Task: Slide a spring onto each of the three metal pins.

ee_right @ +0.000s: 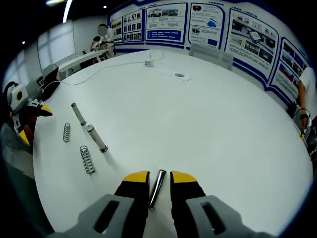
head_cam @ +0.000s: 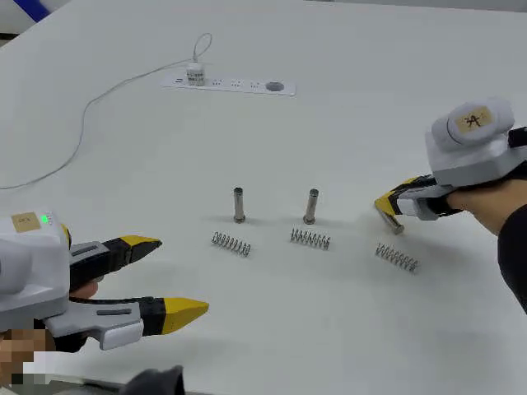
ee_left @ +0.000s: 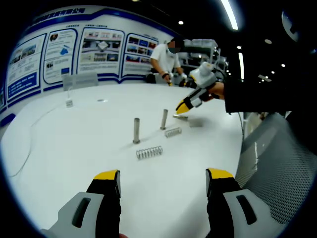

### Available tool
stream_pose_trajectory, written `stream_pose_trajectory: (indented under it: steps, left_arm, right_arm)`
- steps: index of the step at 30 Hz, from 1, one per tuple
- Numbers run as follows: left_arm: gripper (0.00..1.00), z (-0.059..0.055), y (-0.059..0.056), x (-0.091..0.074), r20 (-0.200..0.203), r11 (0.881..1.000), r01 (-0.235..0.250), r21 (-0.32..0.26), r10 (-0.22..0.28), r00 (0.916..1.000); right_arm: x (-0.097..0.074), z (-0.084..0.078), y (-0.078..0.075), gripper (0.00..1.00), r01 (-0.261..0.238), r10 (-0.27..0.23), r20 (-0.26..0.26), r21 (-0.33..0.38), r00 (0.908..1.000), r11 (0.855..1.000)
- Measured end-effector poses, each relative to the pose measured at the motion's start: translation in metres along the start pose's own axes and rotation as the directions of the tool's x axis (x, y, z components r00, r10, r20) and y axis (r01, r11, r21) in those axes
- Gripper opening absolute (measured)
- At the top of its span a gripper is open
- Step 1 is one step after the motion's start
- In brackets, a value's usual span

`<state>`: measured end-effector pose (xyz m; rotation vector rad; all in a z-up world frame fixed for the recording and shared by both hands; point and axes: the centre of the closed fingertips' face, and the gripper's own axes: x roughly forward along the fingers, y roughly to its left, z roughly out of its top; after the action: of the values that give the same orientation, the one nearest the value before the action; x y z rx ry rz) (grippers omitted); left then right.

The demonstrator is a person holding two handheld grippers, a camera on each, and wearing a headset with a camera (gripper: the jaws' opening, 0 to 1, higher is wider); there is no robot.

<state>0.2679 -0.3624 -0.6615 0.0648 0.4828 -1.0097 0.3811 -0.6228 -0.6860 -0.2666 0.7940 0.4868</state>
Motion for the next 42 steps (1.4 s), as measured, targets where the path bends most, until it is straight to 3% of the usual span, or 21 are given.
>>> stream_pose_trajectory:
  steps: [13,19,30,42]
  left_arm:
    - [0.71,-0.001,0.0,0.0,0.001,1.0,-0.003,-0.006,0.003,1.0]
    - [0.71,-0.002,0.0,0.0,0.0,1.0,-0.003,-0.008,0.003,1.0]
    - [0.71,-0.002,0.0,0.0,-0.002,1.0,-0.002,-0.009,0.002,1.0]
    - [0.7,-0.002,-0.001,0.0,-0.004,1.0,0.0,-0.004,0.0,1.0]
  right_arm:
    - [0.015,-0.008,-0.002,0.14,0.014,-0.009,-0.067,0.073,0.9977,0.997]
    - [0.017,-0.01,-0.002,0.13,0.015,-0.009,-0.079,0.074,0.9968,0.997]
    - [0.02,-0.012,-0.002,0.1,0.013,-0.007,-0.095,0.068,0.9954,0.998]
    - [0.021,-0.011,-0.005,0.08,0.033,-0.027,-0.074,0.088,0.9969,0.996]
